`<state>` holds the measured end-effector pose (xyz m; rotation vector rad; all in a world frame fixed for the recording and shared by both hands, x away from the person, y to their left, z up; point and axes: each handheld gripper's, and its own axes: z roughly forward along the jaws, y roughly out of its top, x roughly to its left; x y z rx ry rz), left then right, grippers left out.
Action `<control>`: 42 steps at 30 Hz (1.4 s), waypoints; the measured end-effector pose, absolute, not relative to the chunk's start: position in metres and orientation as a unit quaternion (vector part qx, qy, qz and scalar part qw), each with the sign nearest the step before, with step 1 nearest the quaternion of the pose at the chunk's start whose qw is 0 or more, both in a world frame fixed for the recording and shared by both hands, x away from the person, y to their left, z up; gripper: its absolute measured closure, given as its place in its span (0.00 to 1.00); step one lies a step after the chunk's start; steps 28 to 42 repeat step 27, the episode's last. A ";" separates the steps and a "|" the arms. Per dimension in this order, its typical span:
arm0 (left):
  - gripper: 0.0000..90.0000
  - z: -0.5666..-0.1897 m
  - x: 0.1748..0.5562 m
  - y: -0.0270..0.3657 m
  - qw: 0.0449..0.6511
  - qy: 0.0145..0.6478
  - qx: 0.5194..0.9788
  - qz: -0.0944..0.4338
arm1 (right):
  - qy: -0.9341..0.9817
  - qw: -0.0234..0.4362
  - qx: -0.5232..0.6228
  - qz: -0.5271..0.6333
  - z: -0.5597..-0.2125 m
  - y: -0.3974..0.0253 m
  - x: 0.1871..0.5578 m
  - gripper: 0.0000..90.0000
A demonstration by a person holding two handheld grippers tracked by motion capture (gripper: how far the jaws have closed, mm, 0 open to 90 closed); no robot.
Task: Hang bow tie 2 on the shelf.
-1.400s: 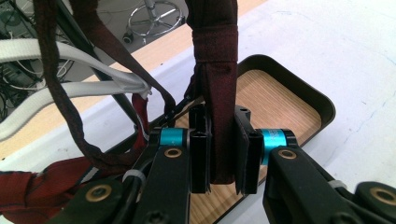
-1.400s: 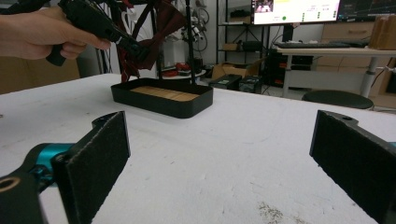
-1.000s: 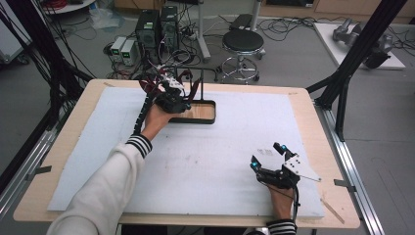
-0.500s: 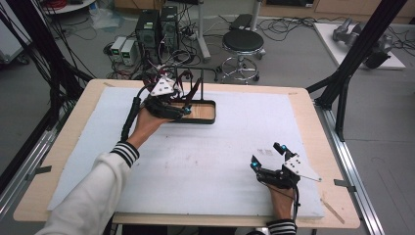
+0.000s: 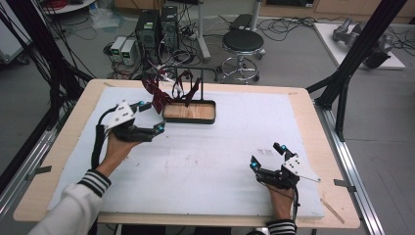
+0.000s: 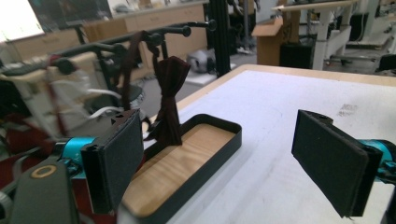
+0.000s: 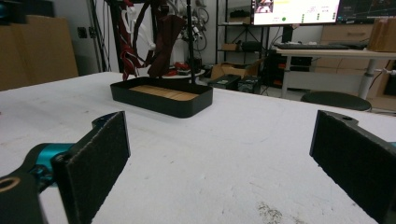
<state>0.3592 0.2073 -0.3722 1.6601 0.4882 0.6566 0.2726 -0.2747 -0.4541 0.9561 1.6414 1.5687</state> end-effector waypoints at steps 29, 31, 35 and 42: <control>0.19 -0.451 0.286 0.298 0.642 0.299 0.625 0.327 | 0.628 0.339 0.367 0.597 -0.454 -0.273 0.272 0.04; 0.19 -0.451 0.286 0.298 0.642 0.299 0.625 0.327 | 0.628 0.339 0.367 0.597 -0.454 -0.273 0.272 0.04; 0.19 -0.451 0.286 0.298 0.642 0.299 0.625 0.327 | 0.628 0.339 0.367 0.597 -0.454 -0.273 0.272 0.04; 0.19 -0.451 0.286 0.298 0.642 0.299 0.625 0.327 | 0.628 0.339 0.367 0.597 -0.454 -0.273 0.272 0.04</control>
